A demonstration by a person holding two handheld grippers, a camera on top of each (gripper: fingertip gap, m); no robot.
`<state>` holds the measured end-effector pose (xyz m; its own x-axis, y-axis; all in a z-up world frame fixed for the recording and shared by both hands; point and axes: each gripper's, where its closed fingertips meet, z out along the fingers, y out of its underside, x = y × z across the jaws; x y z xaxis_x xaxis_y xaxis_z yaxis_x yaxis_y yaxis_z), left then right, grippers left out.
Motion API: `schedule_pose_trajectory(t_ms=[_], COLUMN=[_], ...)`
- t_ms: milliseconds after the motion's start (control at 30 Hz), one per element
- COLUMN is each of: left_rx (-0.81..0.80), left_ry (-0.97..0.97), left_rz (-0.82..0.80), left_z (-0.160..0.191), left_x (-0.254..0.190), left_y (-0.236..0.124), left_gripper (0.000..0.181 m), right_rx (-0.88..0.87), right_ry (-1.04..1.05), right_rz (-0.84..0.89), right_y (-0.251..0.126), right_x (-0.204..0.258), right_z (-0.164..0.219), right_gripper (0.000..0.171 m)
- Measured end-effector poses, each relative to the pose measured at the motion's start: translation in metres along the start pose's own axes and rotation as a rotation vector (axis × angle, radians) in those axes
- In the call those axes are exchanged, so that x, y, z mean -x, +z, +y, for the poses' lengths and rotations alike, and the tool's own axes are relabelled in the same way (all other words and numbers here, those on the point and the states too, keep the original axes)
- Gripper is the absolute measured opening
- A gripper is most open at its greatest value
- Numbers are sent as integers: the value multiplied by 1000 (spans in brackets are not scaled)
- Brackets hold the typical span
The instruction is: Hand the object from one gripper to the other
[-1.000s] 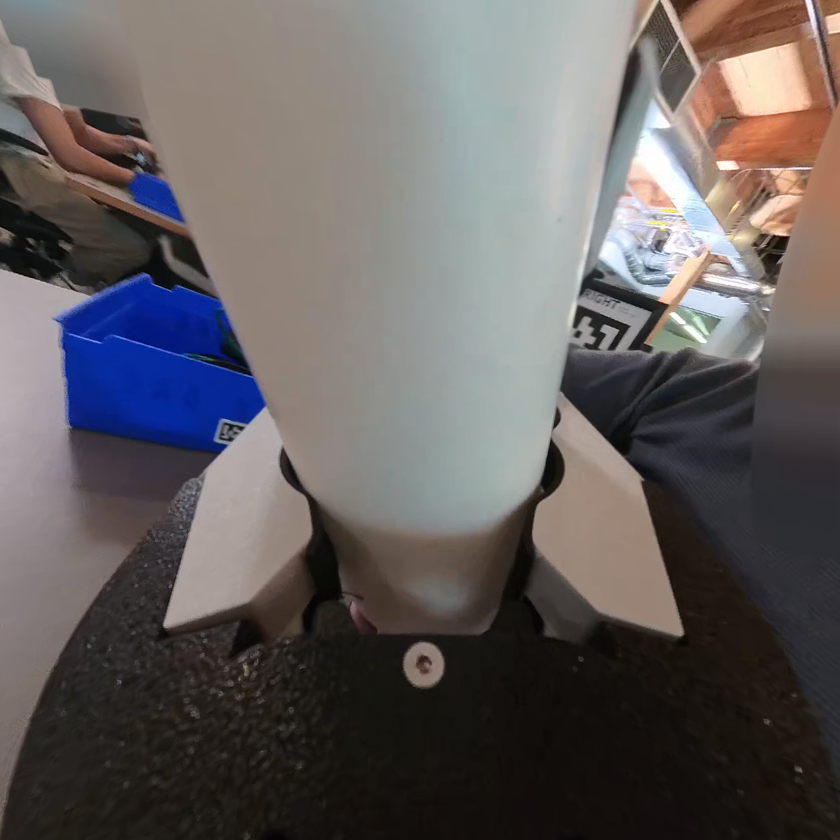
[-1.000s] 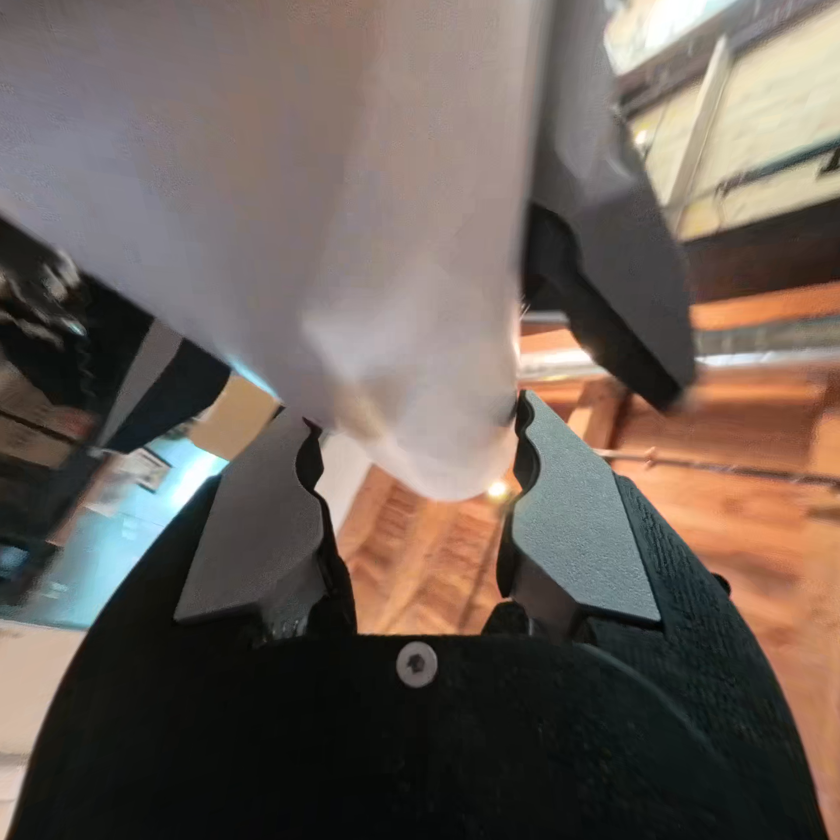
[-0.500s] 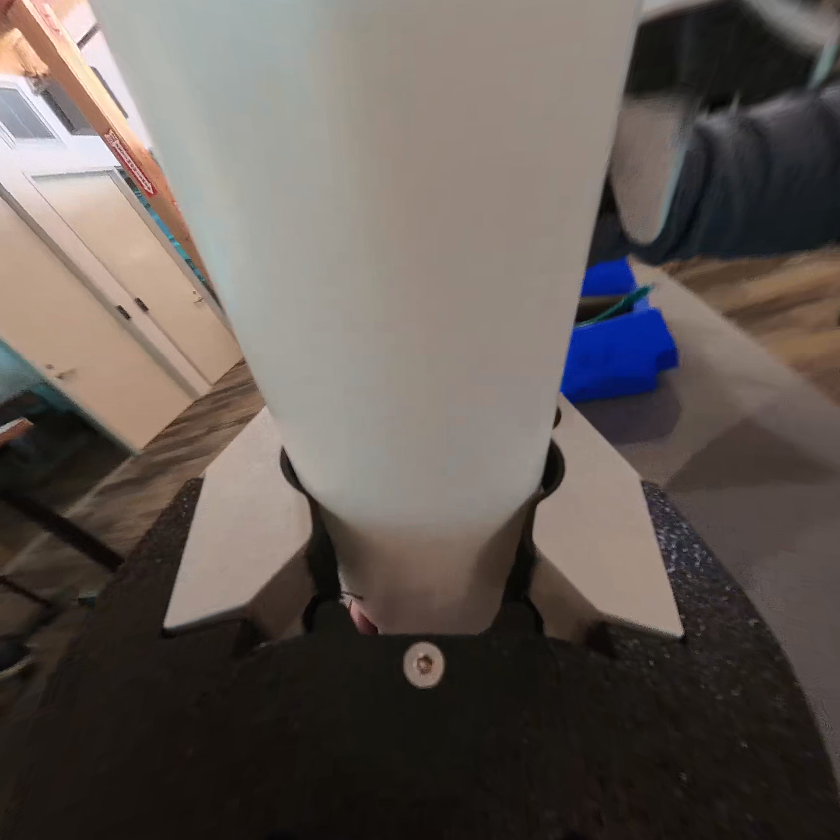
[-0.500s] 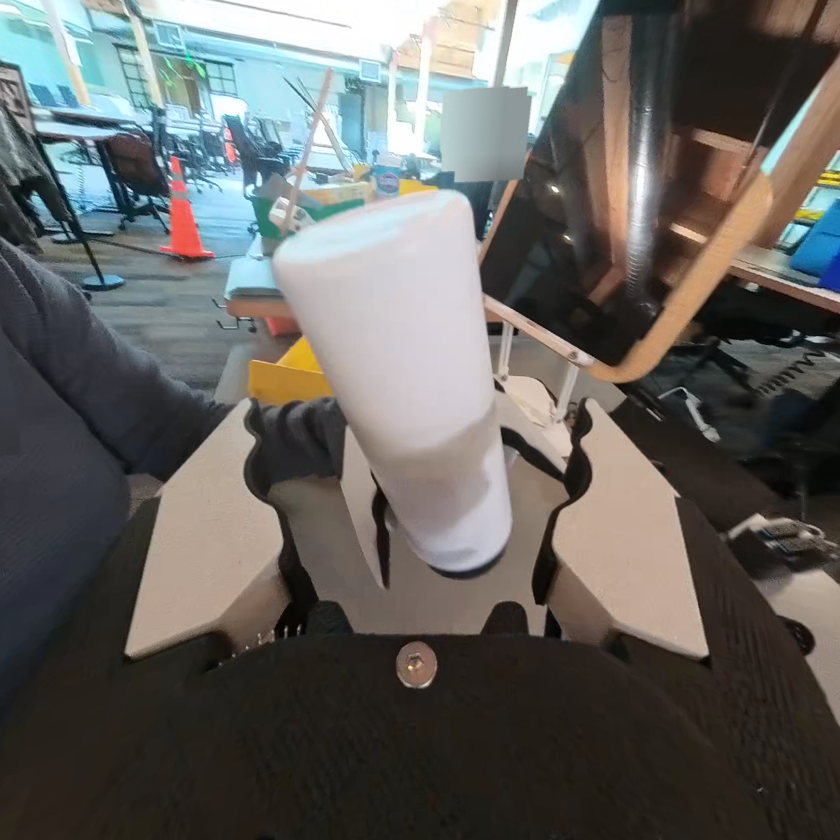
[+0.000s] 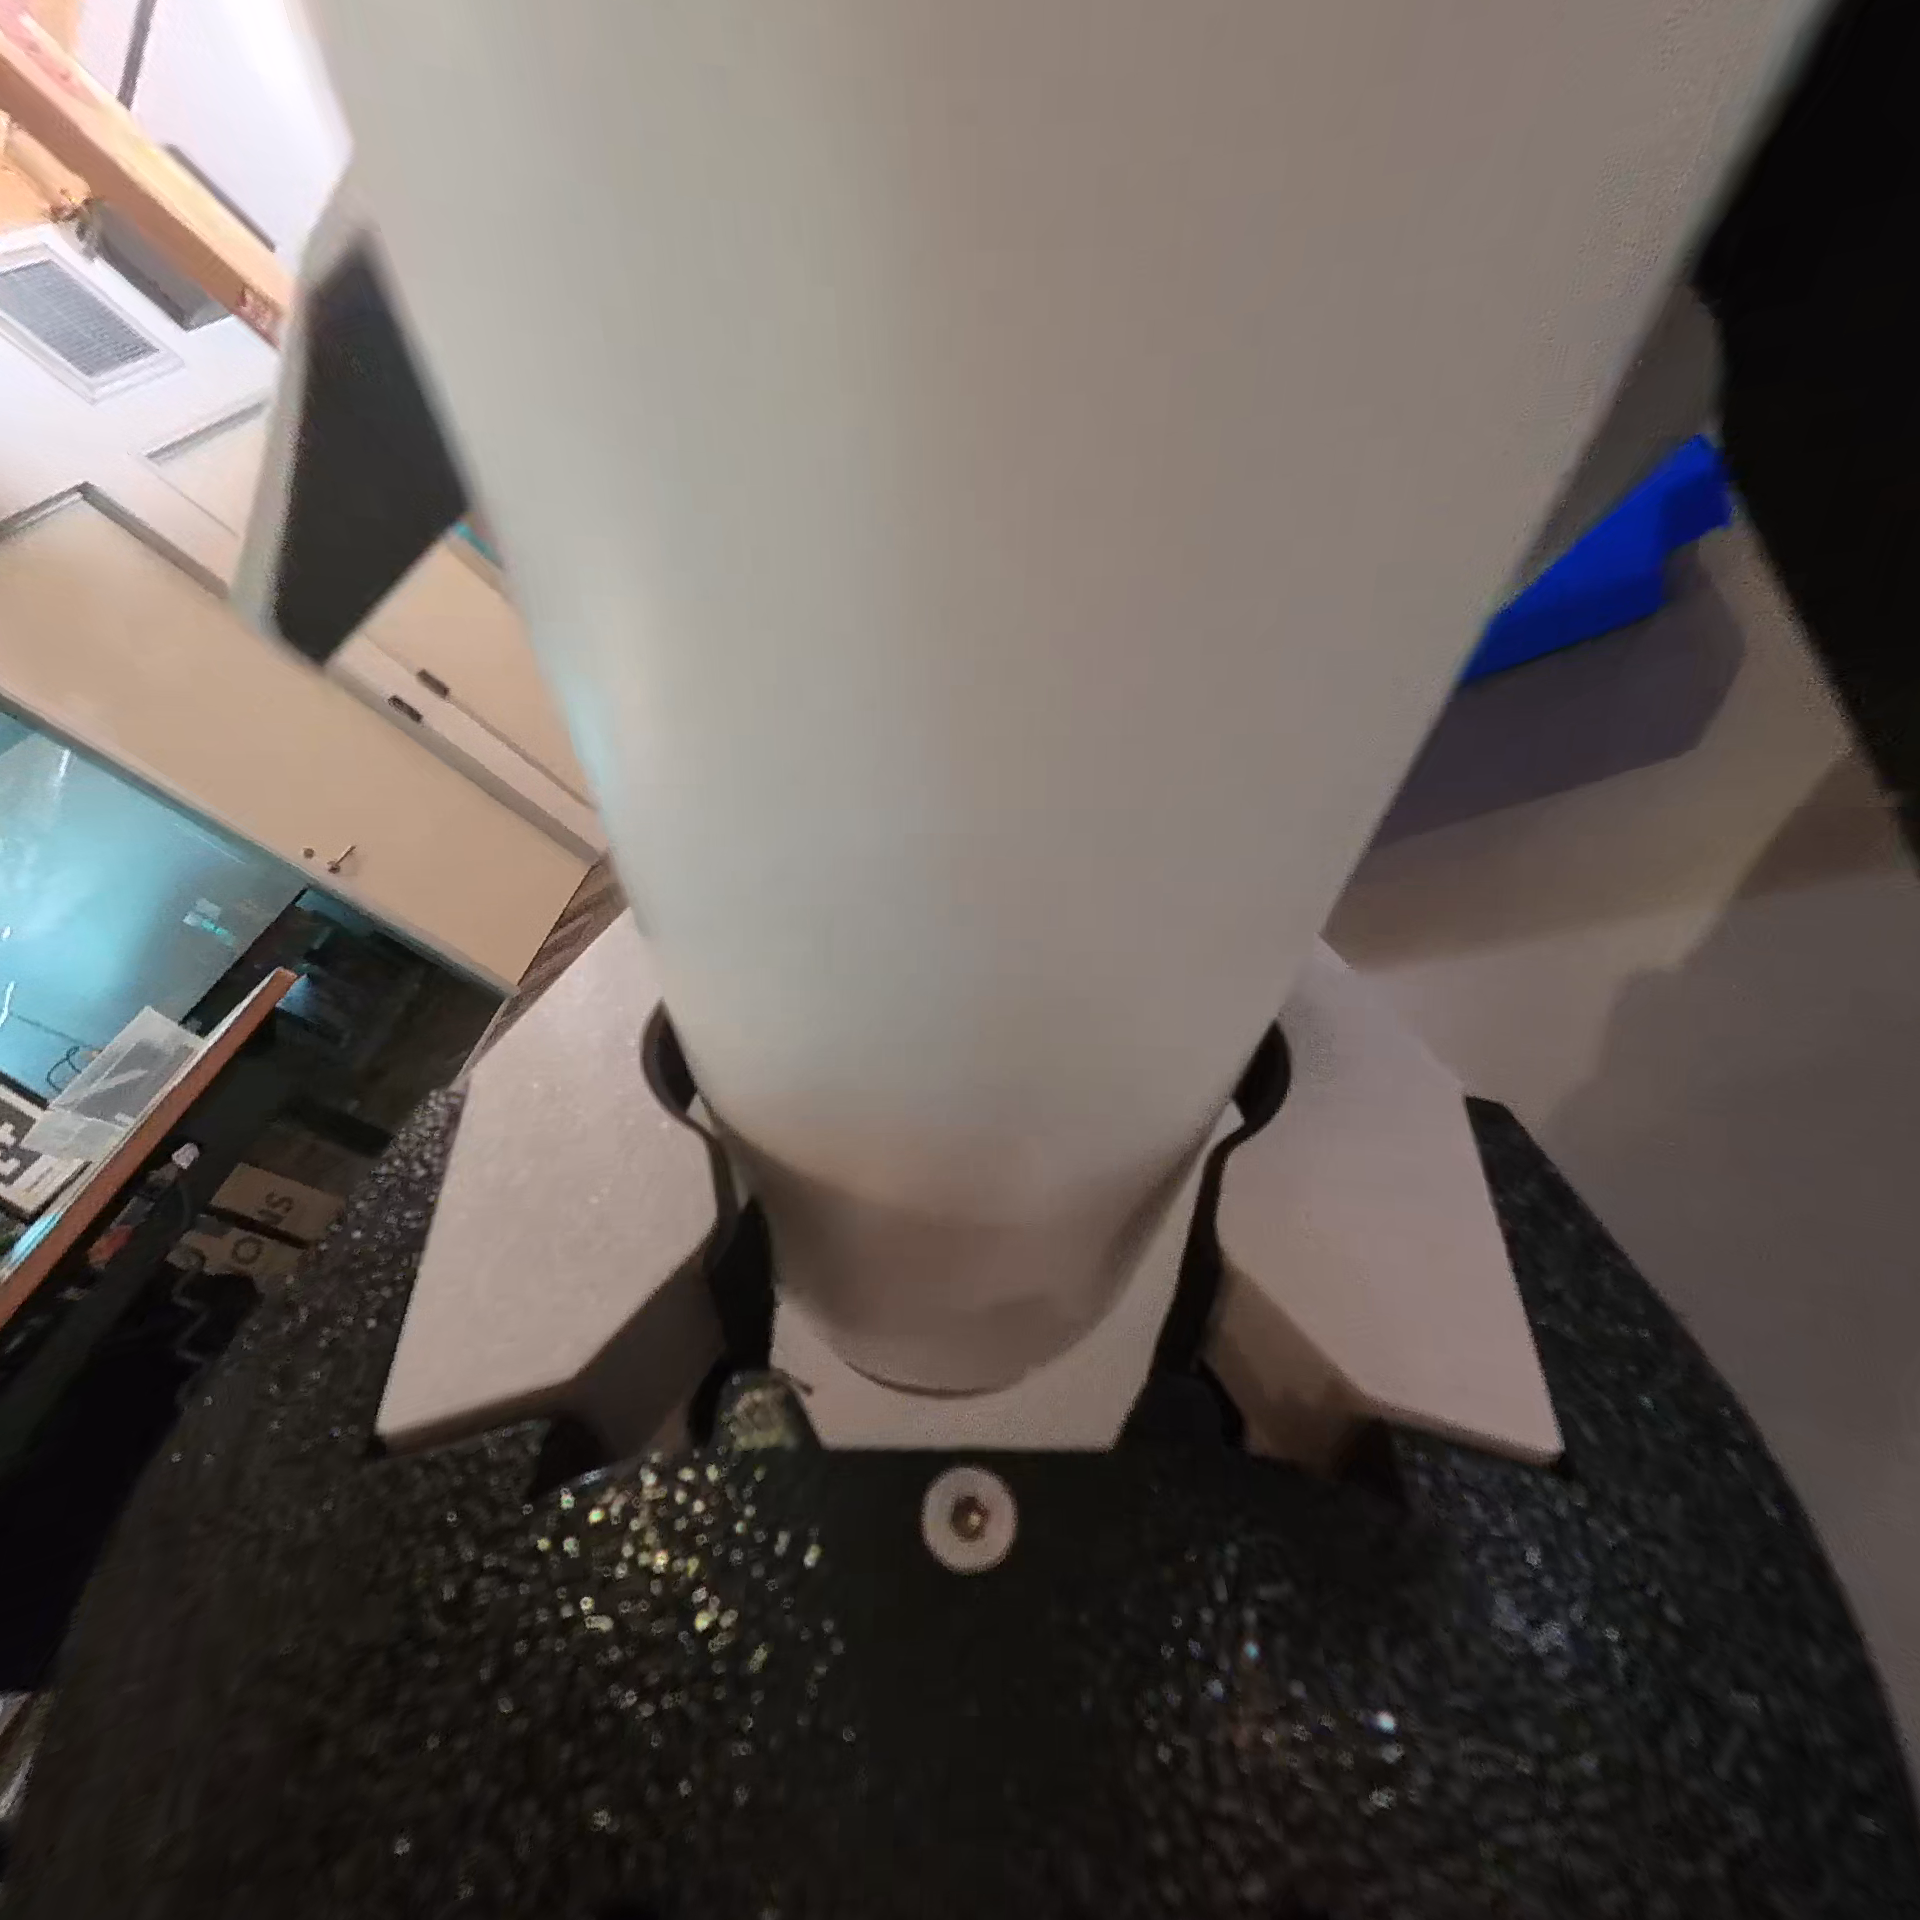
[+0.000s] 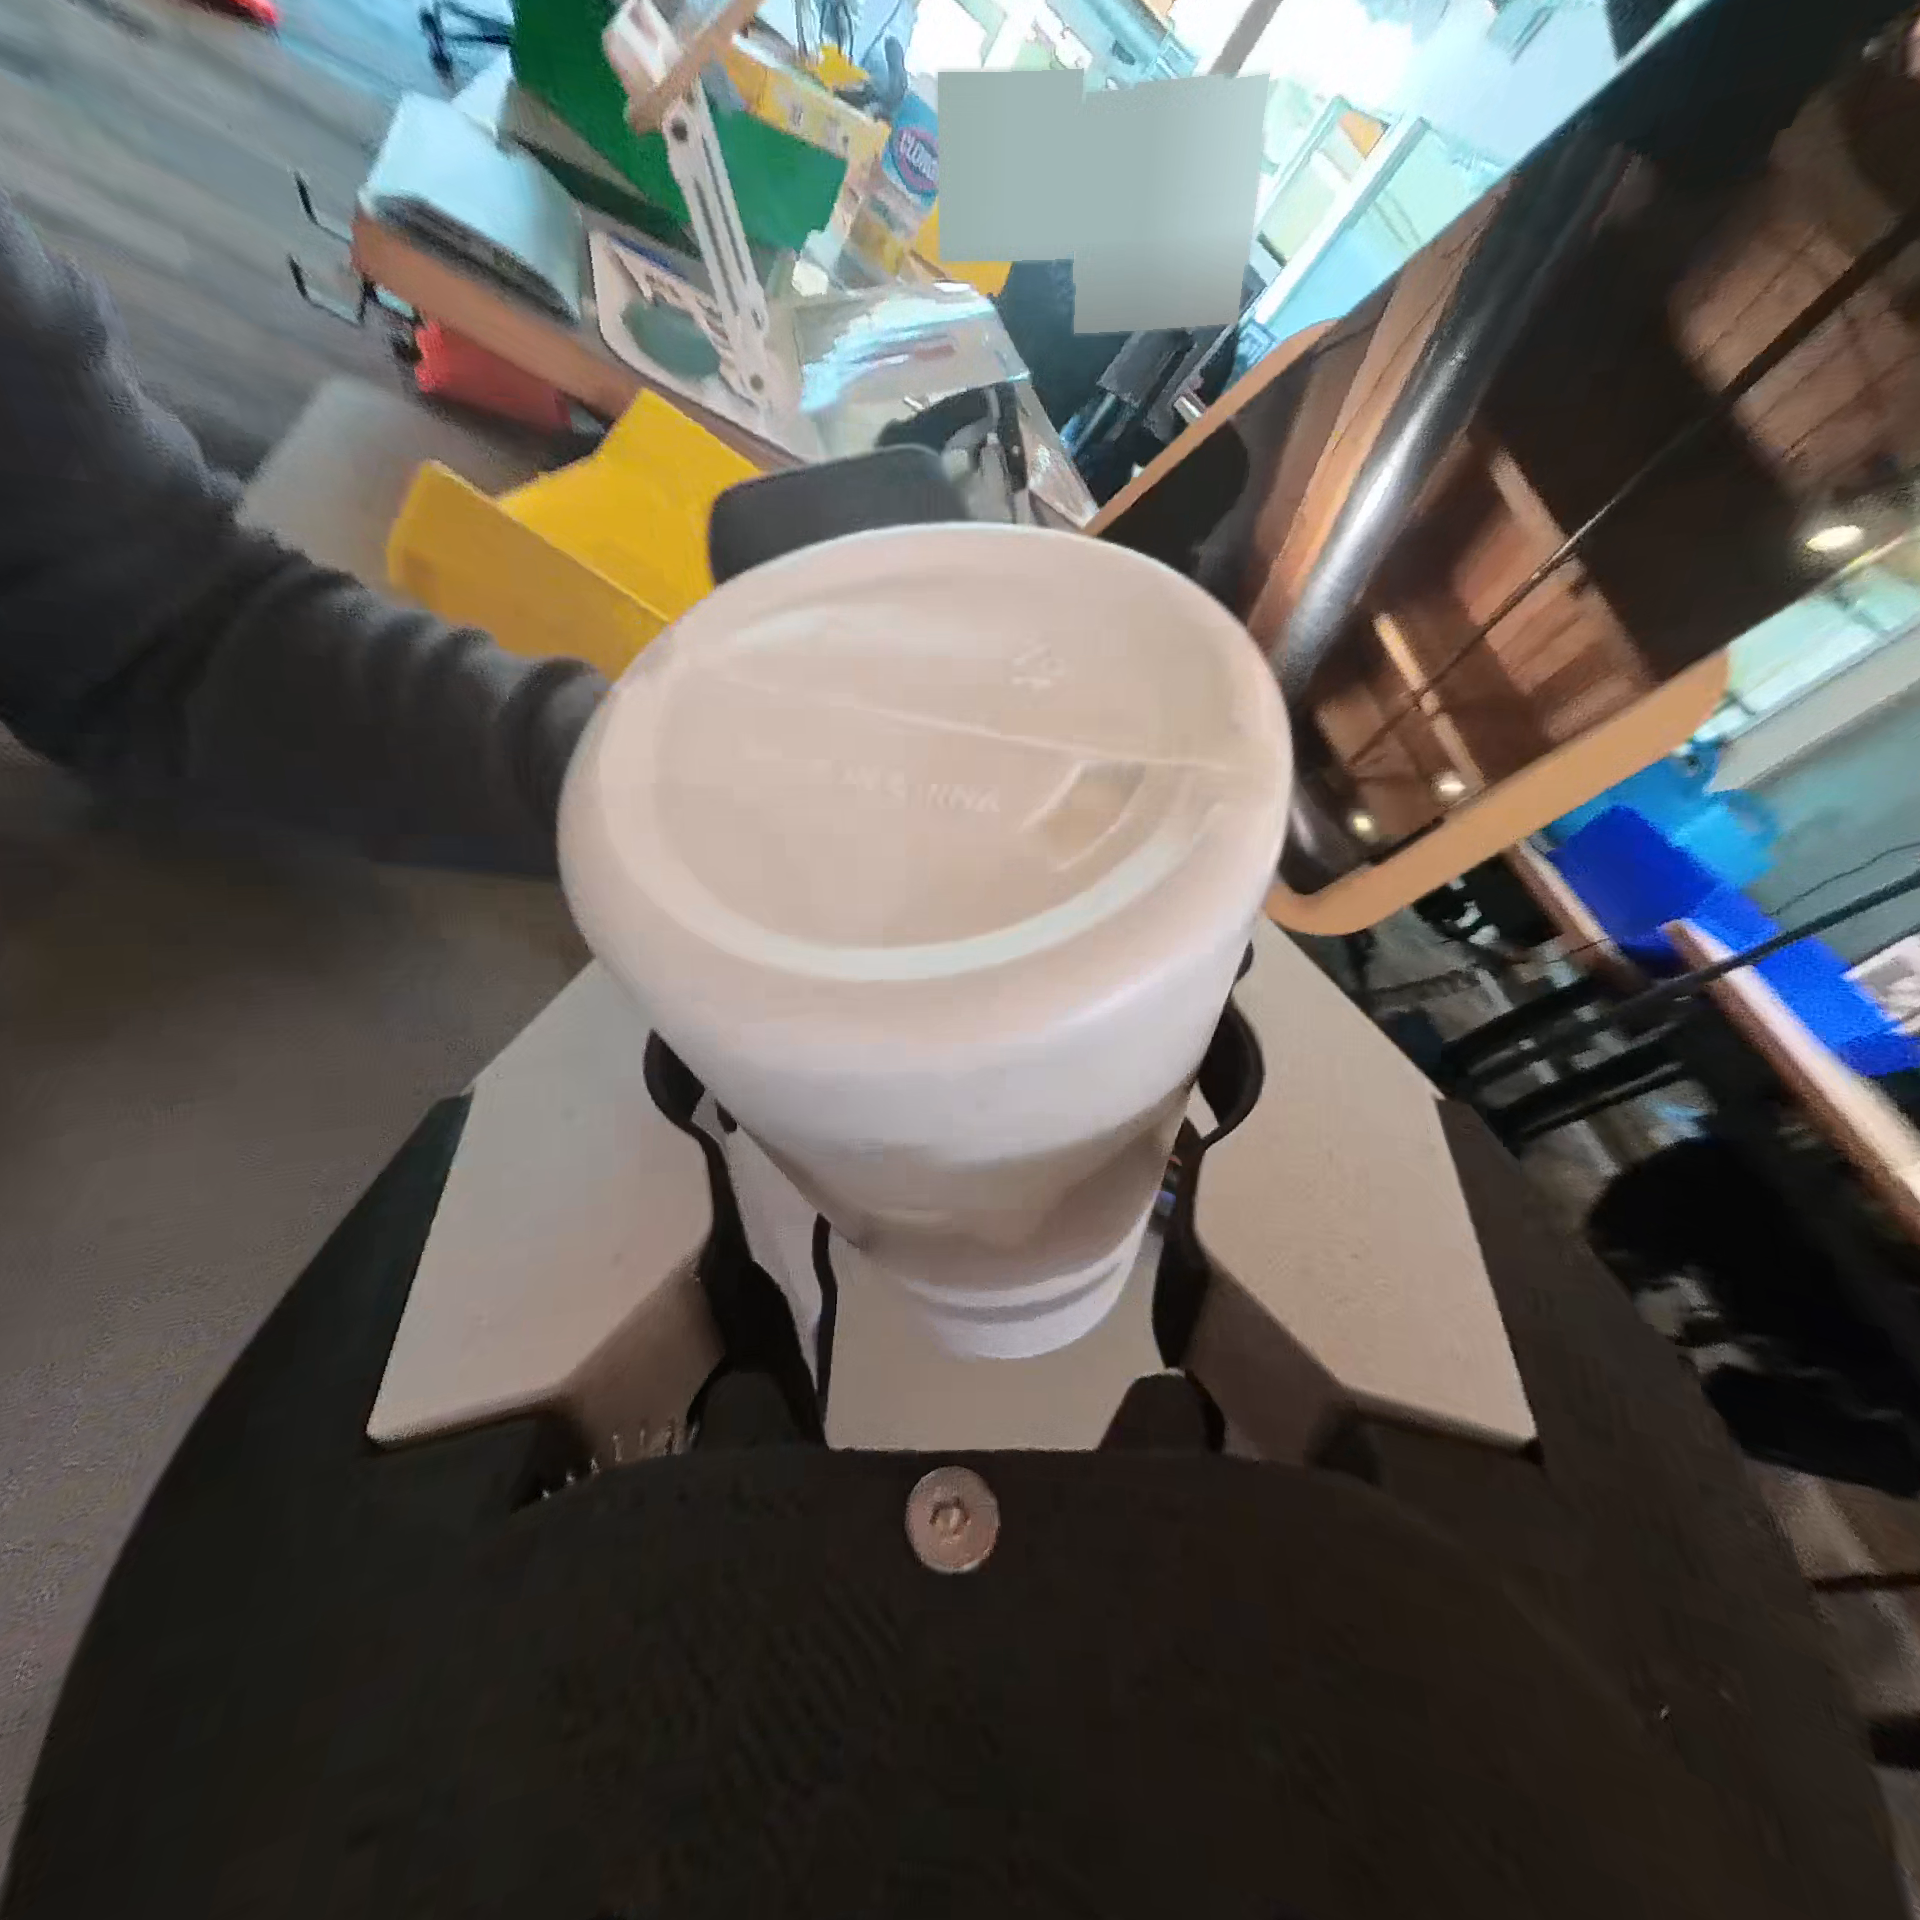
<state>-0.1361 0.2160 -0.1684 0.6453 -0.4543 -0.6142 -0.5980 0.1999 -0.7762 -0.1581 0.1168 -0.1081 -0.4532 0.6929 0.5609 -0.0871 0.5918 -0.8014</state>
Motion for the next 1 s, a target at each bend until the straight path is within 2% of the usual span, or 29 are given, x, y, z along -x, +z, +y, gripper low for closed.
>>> schedule_pose_trajectory(t_ms=[67, 133, 267, 333, 367, 433, 533, 600, 700, 867, 967, 1000], left_rx=[12, -31, -235, -248, -262, -416, -657, -704, -640, -489, -594, -629], left_ry=[-65, -214, -703, -937, -1060, -1257, -1448, -1469, -1427, -1352, -1432, -1450], left_rz=[1, 6, 157, 260, 344, 485, 584, 581, 569, 592, 651, 647], left_z=[7, 8, -2, 5, 3, -18, -35, -37, -44, -43, -44, -42], left_x=[4, 12, 26, 22, 17, 21, 45, 50, 40, 7, 12, 16], left_y=[-2, -7, -24, -23, -23, -31, -47, -49, -38, -11, -11, -11], left_gripper=[103, 114, 136, 157, 159, 160, 157, 157, 159, 134, 118, 103], right_rx=[38, 88, 221, 269, 287, 301, 324, 351, 354, 335, 343, 352], right_ry=[-112, -244, -645, -905, -1012, -1174, -1348, -1480, -1646, -1796, -1710, -1693], right_rz=[43, 101, 226, 293, 314, 330, 323, 275, 168, 85, 90, 96], right_y=[-2, -6, -15, -19, -22, -25, -30, -30, -22, -9, -5, -3], right_x=[0, -4, -11, -15, -16, -15, -14, -6, 16, 34, 31, 29], right_z=[6, 11, 21, 17, 16, 14, 22, 33, 53, 76, 82, 84], right_gripper=[97, 97, 97, 97, 97, 97, 96, 96, 97, 94, 94, 94])
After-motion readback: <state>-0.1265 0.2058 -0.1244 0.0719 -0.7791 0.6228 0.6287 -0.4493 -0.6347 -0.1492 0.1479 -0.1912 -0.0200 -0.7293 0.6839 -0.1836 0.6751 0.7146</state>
